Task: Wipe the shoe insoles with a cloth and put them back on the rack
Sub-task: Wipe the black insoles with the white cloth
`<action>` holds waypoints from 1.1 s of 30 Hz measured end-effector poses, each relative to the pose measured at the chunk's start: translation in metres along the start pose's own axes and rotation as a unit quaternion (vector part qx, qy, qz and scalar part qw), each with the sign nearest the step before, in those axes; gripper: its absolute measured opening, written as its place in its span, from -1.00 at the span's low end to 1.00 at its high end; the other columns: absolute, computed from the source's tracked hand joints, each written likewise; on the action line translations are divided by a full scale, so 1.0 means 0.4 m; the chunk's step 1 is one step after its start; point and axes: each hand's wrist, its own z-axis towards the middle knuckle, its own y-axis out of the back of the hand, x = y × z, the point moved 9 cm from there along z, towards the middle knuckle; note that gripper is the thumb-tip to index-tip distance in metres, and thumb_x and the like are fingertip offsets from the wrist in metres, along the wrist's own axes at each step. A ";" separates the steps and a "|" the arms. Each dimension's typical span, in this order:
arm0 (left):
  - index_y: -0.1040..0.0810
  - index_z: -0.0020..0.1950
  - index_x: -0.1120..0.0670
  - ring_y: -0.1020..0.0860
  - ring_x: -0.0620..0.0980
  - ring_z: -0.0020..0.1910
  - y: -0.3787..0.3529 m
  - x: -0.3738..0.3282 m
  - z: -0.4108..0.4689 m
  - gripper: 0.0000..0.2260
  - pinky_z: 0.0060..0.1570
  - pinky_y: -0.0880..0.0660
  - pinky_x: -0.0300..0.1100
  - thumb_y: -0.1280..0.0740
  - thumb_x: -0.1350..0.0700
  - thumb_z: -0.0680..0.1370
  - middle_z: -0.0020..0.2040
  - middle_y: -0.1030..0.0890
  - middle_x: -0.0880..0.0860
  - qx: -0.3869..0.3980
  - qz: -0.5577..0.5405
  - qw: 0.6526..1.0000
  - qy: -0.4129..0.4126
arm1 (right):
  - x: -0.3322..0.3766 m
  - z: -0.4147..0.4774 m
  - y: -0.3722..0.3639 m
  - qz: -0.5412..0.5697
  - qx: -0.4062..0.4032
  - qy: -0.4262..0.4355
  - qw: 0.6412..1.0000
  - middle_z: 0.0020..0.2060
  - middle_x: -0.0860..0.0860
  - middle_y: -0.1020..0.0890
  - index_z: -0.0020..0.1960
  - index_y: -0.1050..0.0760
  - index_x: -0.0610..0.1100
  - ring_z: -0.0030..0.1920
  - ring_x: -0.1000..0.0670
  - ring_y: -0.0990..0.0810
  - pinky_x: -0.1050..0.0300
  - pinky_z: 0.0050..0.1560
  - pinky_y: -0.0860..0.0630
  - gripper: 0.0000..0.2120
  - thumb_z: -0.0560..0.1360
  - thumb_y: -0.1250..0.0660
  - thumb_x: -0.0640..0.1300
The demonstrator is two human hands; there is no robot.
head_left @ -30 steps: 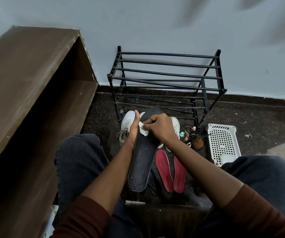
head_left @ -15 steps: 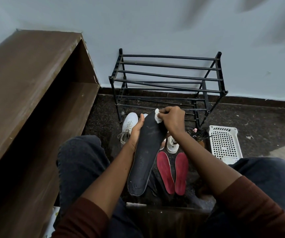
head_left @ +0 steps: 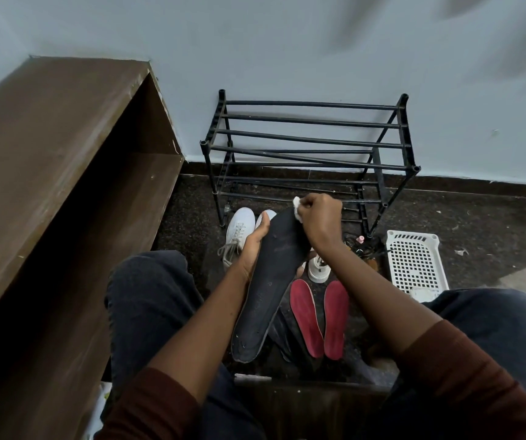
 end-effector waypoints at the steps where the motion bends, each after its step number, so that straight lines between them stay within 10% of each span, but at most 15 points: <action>1: -0.70 -0.09 0.21 -0.67 0.05 -0.16 0.005 0.003 0.001 -0.34 -0.12 -0.61 -0.12 0.04 -0.23 0.60 -0.10 -0.69 0.16 -0.006 0.010 1.000 0.004 | -0.008 0.006 0.004 0.000 0.002 -0.007 1.000 -0.14 -0.23 -0.67 -0.06 -0.64 -0.29 -0.08 -0.18 -0.63 0.07 -0.05 -0.53 -0.84 0.41 -0.31 -0.31; 12: -0.49 -0.16 0.18 -0.62 -0.12 -0.40 0.032 -0.053 0.028 -0.49 -0.34 -0.55 -0.35 0.08 -0.12 0.65 -0.43 -0.61 0.06 -0.077 0.045 0.993 -0.081 | 0.107 -0.108 -0.100 -0.041 0.139 0.156 0.977 0.06 -0.23 -0.59 0.11 -0.59 -0.24 0.06 -0.21 -0.55 -0.02 0.09 -0.47 -0.76 0.48 -0.28 -0.28; 24: -0.68 -0.02 0.24 -0.66 0.06 -0.12 0.018 -0.020 0.022 -0.52 -0.08 -0.61 -0.16 -0.16 -0.11 0.47 -0.08 -0.68 0.18 -0.008 -0.019 0.998 -0.053 | 0.011 -0.025 -0.030 -0.074 0.037 0.070 0.994 0.00 -0.26 -0.54 0.07 -0.58 -0.32 0.01 -0.24 -0.53 -0.03 0.01 -0.46 -0.79 0.51 -0.22 -0.31; 33: -0.61 -0.11 0.25 -0.65 -0.03 -0.25 0.086 -0.037 0.042 -0.39 -0.15 -0.58 -0.26 0.02 -0.21 0.62 -0.23 -0.66 0.12 -0.095 0.050 0.992 -0.068 | 0.082 -0.156 -0.109 -0.036 0.118 0.164 0.979 -0.01 -0.21 -0.61 0.07 -0.60 -0.30 -0.02 -0.18 -0.58 0.06 0.04 -0.44 -0.78 0.48 -0.26 -0.32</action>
